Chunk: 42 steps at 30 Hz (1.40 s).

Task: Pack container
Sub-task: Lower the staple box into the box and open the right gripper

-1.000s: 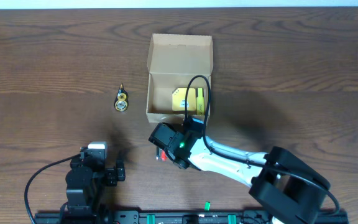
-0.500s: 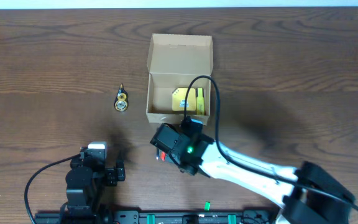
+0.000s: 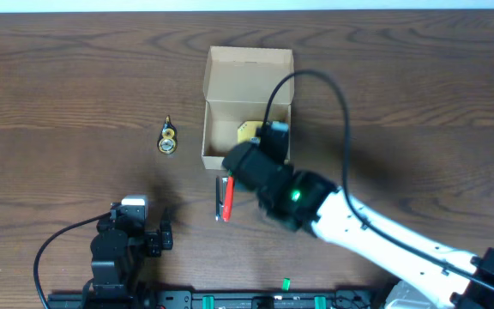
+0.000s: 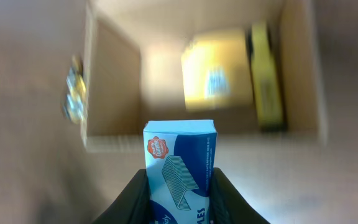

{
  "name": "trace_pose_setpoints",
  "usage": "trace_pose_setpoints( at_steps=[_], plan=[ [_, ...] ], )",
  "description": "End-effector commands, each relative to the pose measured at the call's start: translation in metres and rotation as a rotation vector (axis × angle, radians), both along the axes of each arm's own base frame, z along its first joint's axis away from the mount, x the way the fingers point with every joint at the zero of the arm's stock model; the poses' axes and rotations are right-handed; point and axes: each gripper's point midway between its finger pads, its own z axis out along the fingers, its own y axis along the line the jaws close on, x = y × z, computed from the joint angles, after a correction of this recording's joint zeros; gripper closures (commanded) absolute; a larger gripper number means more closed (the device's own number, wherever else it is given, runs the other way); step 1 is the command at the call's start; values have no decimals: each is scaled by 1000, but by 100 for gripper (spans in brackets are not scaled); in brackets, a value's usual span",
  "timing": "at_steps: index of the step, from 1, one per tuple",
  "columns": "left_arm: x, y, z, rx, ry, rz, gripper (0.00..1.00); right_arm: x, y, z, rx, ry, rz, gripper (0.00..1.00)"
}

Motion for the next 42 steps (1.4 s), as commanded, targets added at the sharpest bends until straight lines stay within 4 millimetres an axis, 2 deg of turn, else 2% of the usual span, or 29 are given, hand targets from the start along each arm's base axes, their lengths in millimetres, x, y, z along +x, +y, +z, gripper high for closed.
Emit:
trace_pose_setpoints(
  at_steps=[1, 4, 7, 9, 14, 19, 23, 31, 42],
  plan=[
    [-1, -1, -3, 8, 8, -11, 5, 36, -22, 28, -58, -127, -9, 81],
    [-1, -1, -3, 8, 8, -11, 5, 57, -31, 35, -51, -157, 0, 80],
    [-1, -1, -3, 8, 8, -11, 5, 74, -35, 32, -63, -159, 21, 78],
    [-1, -1, -3, 8, 8, -11, 5, 85, -35, 24, -93, -140, 47, 77],
    [-1, -1, -3, 8, 8, -11, 5, 95, -26, -3, -174, -62, 94, 78],
    [-1, -1, -3, 8, 8, -11, 5, 95, -24, -41, -238, 44, 112, 78],
    [-1, -1, -3, 8, 8, -11, 5, 83, -25, -69, -268, 140, 141, 79],
    [-1, -1, -3, 8, 8, -11, 5, 77, -28, -78, -285, 179, 148, 77],
    [-1, -1, -3, 8, 8, -11, 5, 83, -23, -75, -277, 150, 160, 43]
  ],
)
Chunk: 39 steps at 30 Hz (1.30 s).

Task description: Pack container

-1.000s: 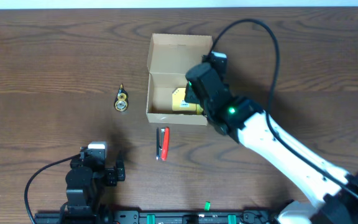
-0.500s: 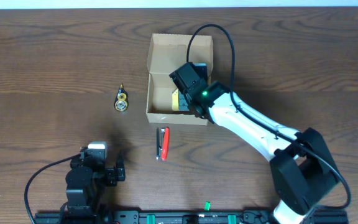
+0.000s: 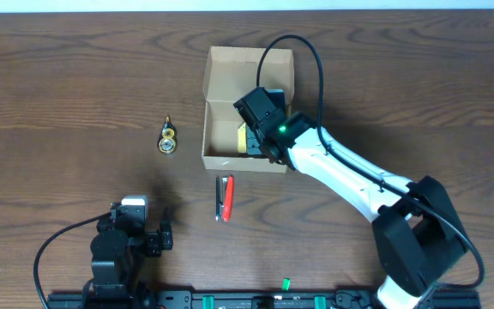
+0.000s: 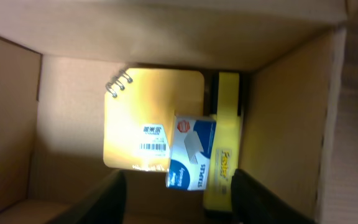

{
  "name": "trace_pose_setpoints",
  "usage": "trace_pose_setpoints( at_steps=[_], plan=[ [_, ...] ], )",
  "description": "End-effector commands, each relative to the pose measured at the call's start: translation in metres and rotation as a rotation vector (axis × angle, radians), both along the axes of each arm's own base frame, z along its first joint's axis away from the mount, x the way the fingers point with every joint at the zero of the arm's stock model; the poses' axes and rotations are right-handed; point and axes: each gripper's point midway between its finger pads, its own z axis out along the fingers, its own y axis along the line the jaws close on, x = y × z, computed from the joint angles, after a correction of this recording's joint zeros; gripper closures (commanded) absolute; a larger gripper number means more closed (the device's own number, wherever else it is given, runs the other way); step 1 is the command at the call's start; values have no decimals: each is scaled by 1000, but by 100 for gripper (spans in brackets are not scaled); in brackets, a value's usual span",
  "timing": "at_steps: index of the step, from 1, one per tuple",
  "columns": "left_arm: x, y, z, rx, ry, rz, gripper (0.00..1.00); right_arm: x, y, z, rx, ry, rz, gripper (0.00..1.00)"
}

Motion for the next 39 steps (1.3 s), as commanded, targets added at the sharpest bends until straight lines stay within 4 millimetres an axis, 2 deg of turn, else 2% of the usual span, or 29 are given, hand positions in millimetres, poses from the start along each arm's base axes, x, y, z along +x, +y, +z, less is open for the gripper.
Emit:
trace_pose_setpoints(
  at_steps=[1, 3, 6, 12, 16, 17, 20, 23, 26, 28, 31, 32, 34, 39],
  plan=[
    [-1, -1, -3, 8, 7, -11, 5, 9, 5, 5, 4, -30, 20, 42],
    [-1, -1, -3, 8, 7, -11, 5, 13, 10, 10, 10, -50, 45, 36],
    [-1, -1, -3, 8, 7, -11, 5, 19, 22, 28, 27, -73, 119, 26],
    [-1, -1, -3, 8, 7, -11, 5, 25, 38, 96, 42, -139, 190, 12],
    [-1, -1, -3, 8, 7, -11, 5, 14, 33, 137, 45, -159, 220, 1],
    [-1, -1, -3, 8, 7, -11, 4, 9, 29, 144, 42, -159, 225, 1],
    [-1, -1, -3, 8, 7, -11, 5, -12, 8, 165, 16, -151, 232, 1],
    [-1, -1, -3, 8, 7, -11, 5, -32, -23, 185, -21, -143, 204, 1],
    [-1, -1, -3, 8, 7, -11, 5, -48, -45, 197, -37, -134, 183, 1],
    [-1, -1, -3, 8, 7, -11, 4, -59, -69, 204, -78, -140, 111, 1],
    [-1, -1, -3, 8, 7, -11, 5, -80, -103, 208, -120, -162, 24, 1],
    [-1, -1, -3, 8, 7, -11, 5, -85, -109, 207, -121, -168, 21, 1],
    [-1, -1, -3, 8, 7, -11, 4, -100, -120, 204, -108, -184, 18, 1],
    [-1, -1, -3, 8, 7, -11, 5, -150, -161, 189, -21, -233, -67, 1]
  ],
)
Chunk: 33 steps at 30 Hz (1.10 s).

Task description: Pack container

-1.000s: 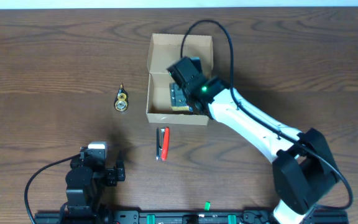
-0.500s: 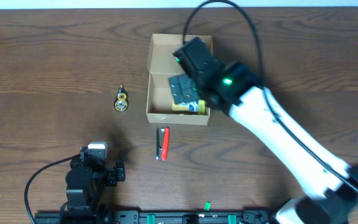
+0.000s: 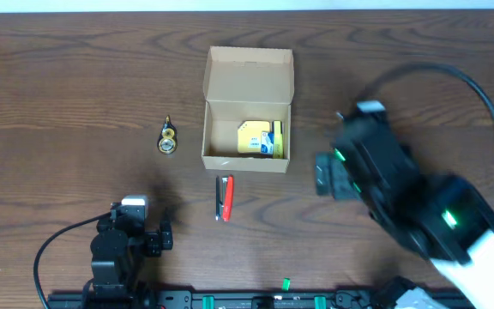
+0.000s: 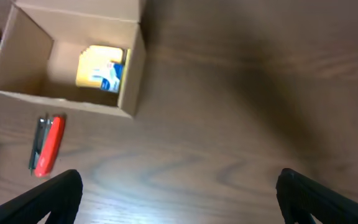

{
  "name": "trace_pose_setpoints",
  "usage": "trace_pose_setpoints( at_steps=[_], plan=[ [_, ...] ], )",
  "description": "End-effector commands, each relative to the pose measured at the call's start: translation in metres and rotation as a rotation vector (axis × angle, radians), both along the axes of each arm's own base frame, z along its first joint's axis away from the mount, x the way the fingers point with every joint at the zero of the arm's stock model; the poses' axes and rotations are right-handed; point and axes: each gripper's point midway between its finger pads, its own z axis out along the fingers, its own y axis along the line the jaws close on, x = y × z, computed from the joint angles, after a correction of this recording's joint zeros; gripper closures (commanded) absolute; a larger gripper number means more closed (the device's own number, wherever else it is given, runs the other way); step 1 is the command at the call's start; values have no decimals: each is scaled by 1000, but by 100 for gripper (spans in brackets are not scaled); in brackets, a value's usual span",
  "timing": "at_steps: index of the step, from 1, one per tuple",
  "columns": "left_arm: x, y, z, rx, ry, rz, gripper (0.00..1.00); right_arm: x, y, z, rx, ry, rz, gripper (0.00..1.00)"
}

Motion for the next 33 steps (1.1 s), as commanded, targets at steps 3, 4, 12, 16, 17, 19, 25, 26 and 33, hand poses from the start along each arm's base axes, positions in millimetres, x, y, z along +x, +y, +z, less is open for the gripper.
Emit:
trace_pose_setpoints(
  at_steps=[3, 4, 12, 16, 17, 19, 25, 26, 33],
  plan=[
    [-1, -1, -3, 8, 8, -11, 5, -21, -36, 0, 58, -129, -107, 1],
    [-1, -1, -3, 8, 8, -11, 5, -24, -40, -1, 59, -139, -112, 1],
    [-1, -1, -3, 8, 8, -11, 5, -26, -59, -23, -9, -150, -183, 1],
    [-1, -1, -3, 8, 8, -11, 5, -27, -60, -37, 7, -180, -169, 1],
    [-1, -1, -3, 8, 8, -11, 5, -28, -61, -39, 13, -199, -160, 1],
    [-1, -1, -3, 8, 8, -11, 5, -31, -62, -44, 27, -246, -126, 1],
    [-1, -1, -3, 8, 8, -11, 5, -37, -65, -69, 82, -332, -13, 1],
    [-1, -1, -3, 8, 8, -11, 5, -39, -67, -73, 83, -338, -8, 1],
    [-1, -1, -3, 8, 8, -11, 5, -47, -84, -100, 90, -377, -48, 1]
  ],
)
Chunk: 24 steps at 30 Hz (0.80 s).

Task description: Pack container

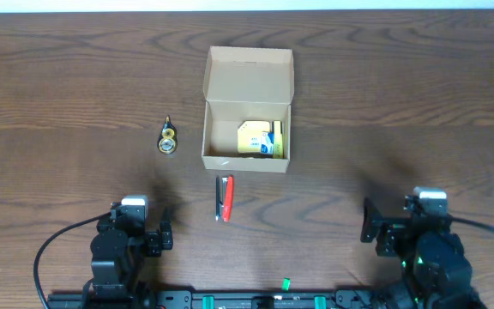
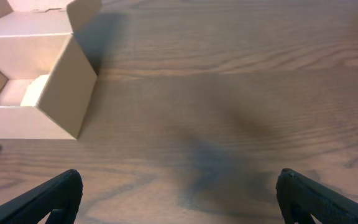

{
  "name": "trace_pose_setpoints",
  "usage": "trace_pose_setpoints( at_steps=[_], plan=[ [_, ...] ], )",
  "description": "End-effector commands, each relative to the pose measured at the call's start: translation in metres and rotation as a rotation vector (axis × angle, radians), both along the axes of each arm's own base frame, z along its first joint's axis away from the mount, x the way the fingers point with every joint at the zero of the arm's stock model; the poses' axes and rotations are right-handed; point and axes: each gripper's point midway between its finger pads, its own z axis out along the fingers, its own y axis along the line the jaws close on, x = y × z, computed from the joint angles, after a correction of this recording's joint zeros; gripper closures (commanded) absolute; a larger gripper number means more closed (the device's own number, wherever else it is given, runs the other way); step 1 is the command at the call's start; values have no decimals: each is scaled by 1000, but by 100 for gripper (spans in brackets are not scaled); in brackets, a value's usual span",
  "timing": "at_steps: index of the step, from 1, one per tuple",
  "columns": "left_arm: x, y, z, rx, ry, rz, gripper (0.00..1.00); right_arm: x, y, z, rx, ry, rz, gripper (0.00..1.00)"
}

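The open cardboard box point(image 1: 221, 129) stands at the table's middle, its lid flap up at the back. Inside lie a yellow spiral notepad point(image 1: 250, 136), a blue staples box point(image 1: 268, 148) on top of it, and a yellow block point(image 1: 279, 136) against the right wall. A red-and-black tool point(image 1: 225, 197) lies in front of the box, and a small gold trinket point(image 1: 169, 138) to its left. My right gripper point(image 2: 179, 196) is open and empty, low over bare wood, right of and nearer than the box point(image 2: 48, 87). My left gripper point(image 1: 154, 236) is parked at the front left.
The right arm point(image 1: 423, 245) sits at the front right edge and the left arm point(image 1: 114, 253) at the front left. A black rail point(image 1: 256, 300) runs along the front edge. The dark wooden table point(image 1: 401, 103) spreads all round the box.
My right arm has moved from high over the table right of the box down to the front right edge. Its gripper is still open and empty. The box and its contents have not moved.
My right gripper first held the blue staples box just in front of the cardboard box. Then it was open inside the box, with the staples box lying on the notepad. After that it was away to the right, and now it rests at the front edge.
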Motion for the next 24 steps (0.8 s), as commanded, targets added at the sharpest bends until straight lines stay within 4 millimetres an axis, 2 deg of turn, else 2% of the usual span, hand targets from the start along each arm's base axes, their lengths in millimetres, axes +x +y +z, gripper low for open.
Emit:
trace_pose_setpoints(
  at_steps=[1, 19, 24],
  plan=[
    [-1, -1, -3, 8, 8, -11, 5, -3, 3, -9, -15, -16, 53, 1],
    [-1, -1, -3, 8, 8, -11, 5, 8, -21, -67, -18, 4, -79, 1],
    [-1, -1, -3, 8, 8, -11, 5, 8, -18, -86, -3, 46, -68, 1]
  ],
)
